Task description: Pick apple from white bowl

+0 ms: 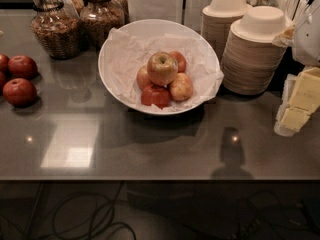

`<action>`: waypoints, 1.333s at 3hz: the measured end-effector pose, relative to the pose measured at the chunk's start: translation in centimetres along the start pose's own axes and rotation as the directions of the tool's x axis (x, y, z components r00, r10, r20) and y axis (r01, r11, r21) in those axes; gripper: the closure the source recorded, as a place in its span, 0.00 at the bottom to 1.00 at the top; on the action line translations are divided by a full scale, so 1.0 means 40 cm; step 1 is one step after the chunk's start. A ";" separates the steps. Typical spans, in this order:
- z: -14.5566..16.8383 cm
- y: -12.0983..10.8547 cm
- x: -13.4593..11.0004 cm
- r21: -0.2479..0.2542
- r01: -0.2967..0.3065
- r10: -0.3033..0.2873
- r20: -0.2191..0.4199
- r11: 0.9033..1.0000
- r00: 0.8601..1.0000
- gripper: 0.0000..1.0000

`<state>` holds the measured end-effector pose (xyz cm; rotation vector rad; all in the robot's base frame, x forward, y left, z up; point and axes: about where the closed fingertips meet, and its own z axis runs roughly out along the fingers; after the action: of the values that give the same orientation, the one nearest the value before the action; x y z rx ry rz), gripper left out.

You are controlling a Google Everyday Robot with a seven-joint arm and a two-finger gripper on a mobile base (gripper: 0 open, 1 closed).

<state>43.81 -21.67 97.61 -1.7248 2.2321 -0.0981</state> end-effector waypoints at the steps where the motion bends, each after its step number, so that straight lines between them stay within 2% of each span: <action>1: 0.000 0.000 -0.001 0.000 0.000 0.000 0.001 1.000 1.000 0.00; 2: 0.001 -0.012 -0.020 0.009 0.011 -0.011 0.026 1.000 1.000 0.00; 3: 0.036 -0.041 -0.108 -0.007 0.078 -0.078 0.082 0.997 0.994 0.00; 4: 0.036 -0.042 -0.109 -0.006 0.078 -0.078 0.083 0.997 0.994 0.00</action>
Offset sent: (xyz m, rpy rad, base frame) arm 0.0136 0.0120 -0.0008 0.0400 -0.0134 0.0330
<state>46.75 -17.77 97.54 -1.7877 2.1104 -0.0337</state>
